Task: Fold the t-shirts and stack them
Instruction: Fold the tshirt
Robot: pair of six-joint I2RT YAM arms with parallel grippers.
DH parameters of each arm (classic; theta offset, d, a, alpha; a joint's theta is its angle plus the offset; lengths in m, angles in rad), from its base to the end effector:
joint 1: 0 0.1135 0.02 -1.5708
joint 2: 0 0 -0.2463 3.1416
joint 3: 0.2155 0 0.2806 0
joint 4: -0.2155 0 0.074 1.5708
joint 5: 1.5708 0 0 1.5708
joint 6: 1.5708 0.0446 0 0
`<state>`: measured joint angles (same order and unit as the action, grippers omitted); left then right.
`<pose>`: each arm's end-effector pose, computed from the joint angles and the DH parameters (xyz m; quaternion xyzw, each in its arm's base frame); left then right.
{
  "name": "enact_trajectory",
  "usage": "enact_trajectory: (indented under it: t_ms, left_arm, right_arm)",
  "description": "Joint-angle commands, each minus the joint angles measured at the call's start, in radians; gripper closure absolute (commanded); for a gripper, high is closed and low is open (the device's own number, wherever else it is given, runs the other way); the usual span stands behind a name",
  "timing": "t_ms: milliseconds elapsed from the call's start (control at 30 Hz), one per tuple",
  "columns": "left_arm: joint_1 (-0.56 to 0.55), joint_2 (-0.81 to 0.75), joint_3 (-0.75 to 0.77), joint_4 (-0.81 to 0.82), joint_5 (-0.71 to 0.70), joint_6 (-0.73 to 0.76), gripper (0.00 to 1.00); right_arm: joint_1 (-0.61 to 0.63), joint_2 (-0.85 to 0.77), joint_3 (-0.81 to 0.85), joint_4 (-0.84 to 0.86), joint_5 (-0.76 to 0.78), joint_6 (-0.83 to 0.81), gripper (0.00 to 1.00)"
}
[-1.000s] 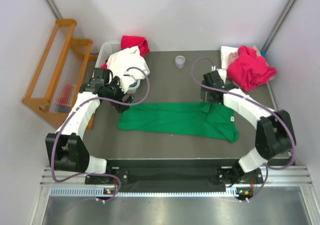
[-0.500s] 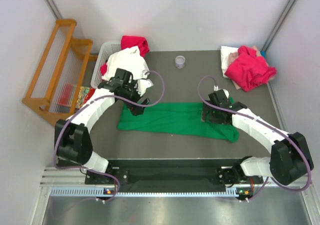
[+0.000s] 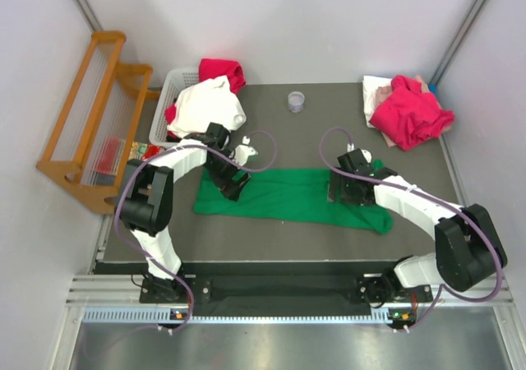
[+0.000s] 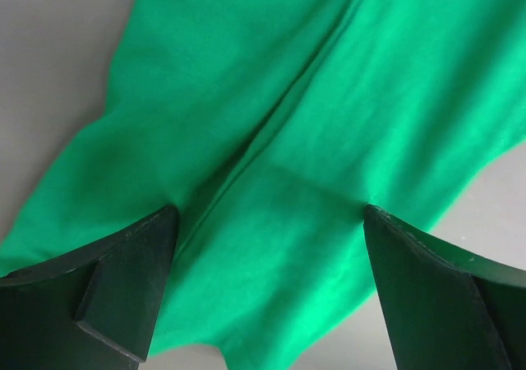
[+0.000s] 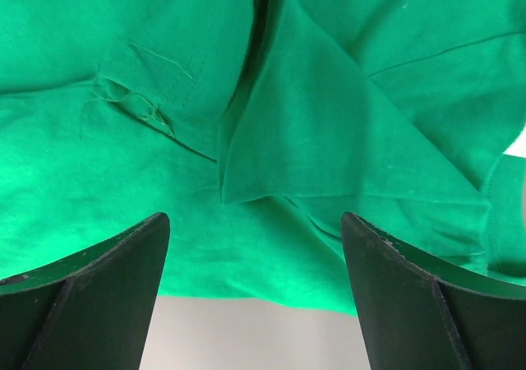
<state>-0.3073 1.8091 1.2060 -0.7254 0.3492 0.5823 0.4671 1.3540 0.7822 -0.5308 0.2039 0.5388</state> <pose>0.3440 -0.1252 0.1343 0.4396 0.8734 -0.1545 0.1415 0.2568 0.1194 0.1511 0.0583 0.9662 0.0245 0.2499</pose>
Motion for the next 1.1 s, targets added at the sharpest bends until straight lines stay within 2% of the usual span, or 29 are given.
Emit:
enact_trajectory:
  t_ms: [0,300,667,867,1067]
  left_arm:
    - [0.039,0.03,0.018,0.027,0.042,0.002,0.01]
    - [0.054,0.027,0.0,0.034,0.054,0.01,0.01]
    - [0.054,-0.016,-0.02,0.018,0.047,0.037,0.01]
    - [0.054,-0.036,-0.034,0.009,0.047,0.051,0.01]
    - [0.054,-0.067,-0.052,0.004,0.047,0.059,0.01]
  right_arm:
    - [0.018,0.025,-0.015,0.058,0.005,0.013,0.15]
    - [0.016,0.099,-0.005,0.094,0.054,0.009,0.14]
    - [0.01,0.116,0.118,0.045,0.176,-0.048,0.14]
    - [-0.045,0.119,0.138,0.045,0.207,-0.072,0.13]
    - [-0.165,0.135,0.15,0.083,0.206,-0.088,0.13]
